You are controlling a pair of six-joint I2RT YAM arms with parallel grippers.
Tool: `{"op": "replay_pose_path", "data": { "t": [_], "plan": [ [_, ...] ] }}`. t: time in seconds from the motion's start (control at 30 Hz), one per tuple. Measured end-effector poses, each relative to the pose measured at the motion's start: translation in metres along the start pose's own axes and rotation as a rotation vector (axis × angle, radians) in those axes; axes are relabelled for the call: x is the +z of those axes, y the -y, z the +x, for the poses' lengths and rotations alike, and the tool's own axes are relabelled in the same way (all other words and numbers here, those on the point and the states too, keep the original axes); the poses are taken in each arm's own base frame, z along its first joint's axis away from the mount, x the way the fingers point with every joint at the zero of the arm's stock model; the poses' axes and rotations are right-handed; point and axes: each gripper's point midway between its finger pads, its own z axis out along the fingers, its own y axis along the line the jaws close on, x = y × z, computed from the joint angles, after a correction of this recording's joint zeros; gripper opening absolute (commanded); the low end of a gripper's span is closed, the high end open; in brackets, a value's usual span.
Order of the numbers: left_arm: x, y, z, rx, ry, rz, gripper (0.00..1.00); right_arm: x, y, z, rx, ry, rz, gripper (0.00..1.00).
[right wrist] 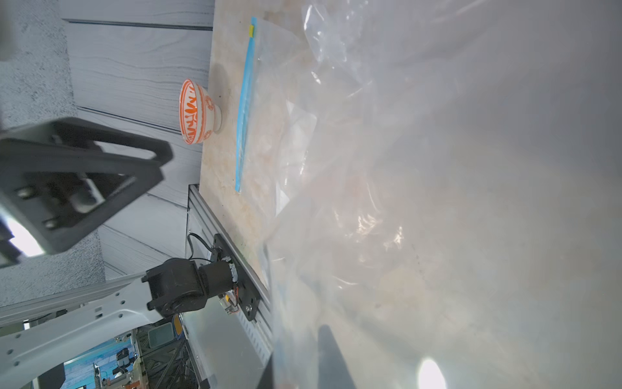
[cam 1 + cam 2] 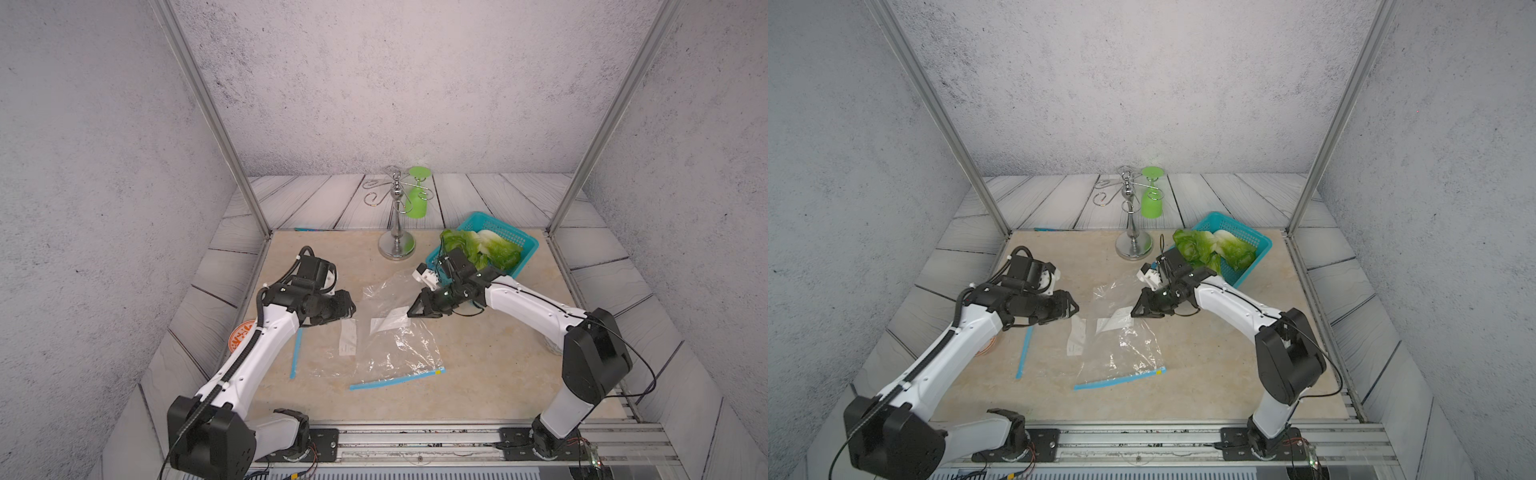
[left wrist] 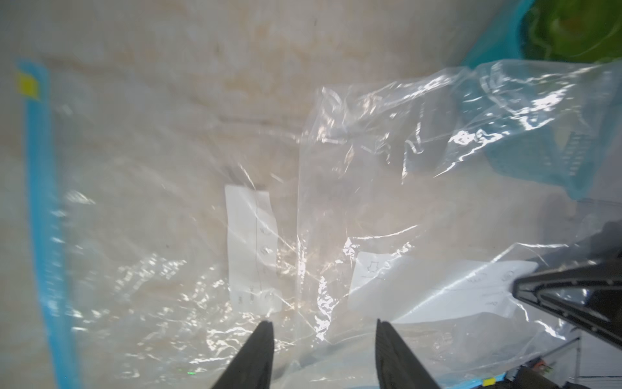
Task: Put the chinese cabbages into a zipper bag and zip it
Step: Adjust the zipper food storage bag in the zipper food storage bag.
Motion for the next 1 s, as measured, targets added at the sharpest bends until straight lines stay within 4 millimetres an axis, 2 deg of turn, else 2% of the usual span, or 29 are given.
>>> {"op": "replay_pose_path", "data": {
  "t": [0.07, 0.13, 0.23, 0.3, 0.4, 0.5, 0.6, 0.67, 0.77, 0.83, 0.93, 1.0],
  "plan": [
    [-0.013, 0.015, 0.0, 0.098, 0.037, 0.014, 0.52, 0.0, 0.001, -0.011, -0.02, -0.041, 0.028, 0.19],
    [-0.009, 0.022, 0.013, 0.155, 0.02, 0.034, 0.49, 0.006, 0.01, -0.021, -0.039, -0.085, 0.078, 0.27],
    [0.019, 0.012, 0.032, 0.148, -0.056, 0.021, 0.43, 0.019, 0.041, -0.038, -0.06, -0.137, 0.224, 0.5],
    [0.048, 0.006, 0.043, 0.107, -0.138, 0.015, 0.42, 0.024, 0.061, -0.046, -0.059, -0.154, 0.316, 0.63],
    [0.083, 0.005, 0.055, 0.05, -0.241, 0.031, 0.4, 0.018, 0.074, -0.05, -0.041, -0.144, 0.391, 0.7],
    [0.107, 0.004, 0.063, 0.011, -0.296, 0.042, 0.39, 0.006, 0.075, -0.05, -0.011, -0.088, 0.402, 0.72],
    [0.117, 0.002, 0.068, -0.013, -0.322, 0.045, 0.38, -0.006, 0.078, -0.021, 0.077, -0.047, 0.388, 0.72],
    [0.123, 0.002, 0.071, -0.033, -0.328, 0.059, 0.37, -0.011, 0.079, 0.011, 0.174, -0.015, 0.34, 0.71],
    [0.134, 0.001, 0.085, -0.09, -0.351, 0.083, 0.37, -0.008, 0.081, 0.059, 0.336, 0.013, 0.261, 0.7],
    [0.141, -0.002, 0.099, -0.137, -0.377, 0.096, 0.36, -0.002, 0.087, 0.081, 0.432, 0.029, 0.231, 0.7],
    [0.15, -0.006, 0.119, -0.209, -0.415, 0.103, 0.36, 0.009, 0.095, 0.102, 0.56, 0.072, 0.189, 0.7],
    [0.153, -0.004, 0.123, -0.245, -0.418, 0.122, 0.36, 0.019, 0.1, 0.11, 0.629, 0.103, 0.156, 0.7]
  ]
}}
